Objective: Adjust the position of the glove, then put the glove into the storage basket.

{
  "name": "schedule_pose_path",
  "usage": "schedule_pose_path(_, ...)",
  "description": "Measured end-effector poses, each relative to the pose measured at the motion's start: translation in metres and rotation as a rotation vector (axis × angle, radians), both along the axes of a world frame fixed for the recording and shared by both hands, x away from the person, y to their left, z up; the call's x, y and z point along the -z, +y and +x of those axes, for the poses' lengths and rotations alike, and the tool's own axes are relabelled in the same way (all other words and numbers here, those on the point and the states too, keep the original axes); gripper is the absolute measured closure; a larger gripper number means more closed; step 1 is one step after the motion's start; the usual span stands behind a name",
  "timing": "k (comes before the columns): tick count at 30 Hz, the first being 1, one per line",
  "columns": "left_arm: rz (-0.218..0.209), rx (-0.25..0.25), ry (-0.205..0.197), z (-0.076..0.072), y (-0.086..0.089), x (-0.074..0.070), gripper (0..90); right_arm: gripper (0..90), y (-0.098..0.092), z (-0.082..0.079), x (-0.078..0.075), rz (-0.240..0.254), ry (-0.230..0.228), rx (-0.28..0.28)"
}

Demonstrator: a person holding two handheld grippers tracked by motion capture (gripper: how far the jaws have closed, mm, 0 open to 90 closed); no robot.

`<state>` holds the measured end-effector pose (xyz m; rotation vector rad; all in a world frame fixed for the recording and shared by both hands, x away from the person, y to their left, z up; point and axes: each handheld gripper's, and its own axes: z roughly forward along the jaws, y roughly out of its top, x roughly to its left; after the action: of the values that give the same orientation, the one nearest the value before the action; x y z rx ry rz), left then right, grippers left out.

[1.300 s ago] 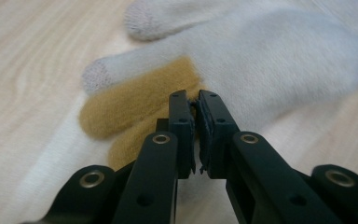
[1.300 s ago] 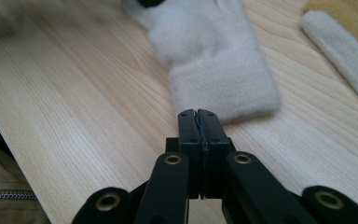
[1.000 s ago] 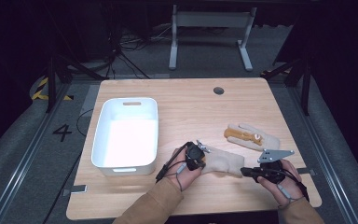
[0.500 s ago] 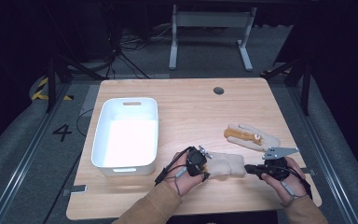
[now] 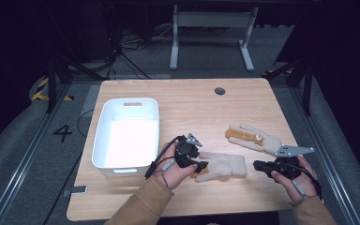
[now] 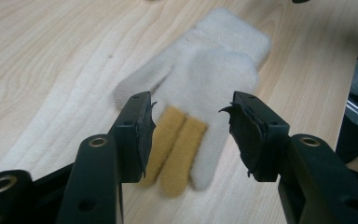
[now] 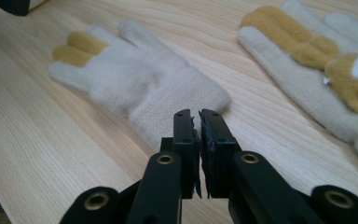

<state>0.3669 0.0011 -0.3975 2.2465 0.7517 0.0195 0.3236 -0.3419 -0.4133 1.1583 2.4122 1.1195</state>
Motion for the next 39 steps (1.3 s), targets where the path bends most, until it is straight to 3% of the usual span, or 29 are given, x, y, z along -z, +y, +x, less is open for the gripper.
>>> schedule_pose_path(4, -0.016, -0.017, -0.014, 0.003, 0.005, -0.004, 48.1, 79.7, -0.003, 0.0, -0.001, 0.011, -0.009, 0.014)
schedule_pose_path(7, -0.018, -0.024, -0.023, 0.005, 0.008, -0.006, 46.8, 72.2, -0.008, 0.0, -0.001, 0.017, -0.033, 0.035)
schedule_pose_path(15, -0.019, -0.043, -0.028, 0.001, 0.016, -0.008, 45.3, 60.2, -0.015, 0.011, -0.005, -0.01, -0.086, 0.07)
schedule_pose_path(27, -0.016, -0.047, -0.038, -0.025, 0.037, -0.007, 40.4, 54.2, -0.005, 0.054, -0.004, -0.047, -0.111, 0.061)
schedule_pose_path(32, -0.001, -0.054, -0.033, -0.035, 0.048, -0.005, 39.7, 48.7, -0.001, 0.073, -0.004, -0.052, -0.118, 0.084)
schedule_pose_path(39, 0.003, -0.103, -0.029, -0.043, 0.063, -0.003, 38.7, 45.3, 0.001, 0.102, 0.004, -0.147, -0.104, 0.129)
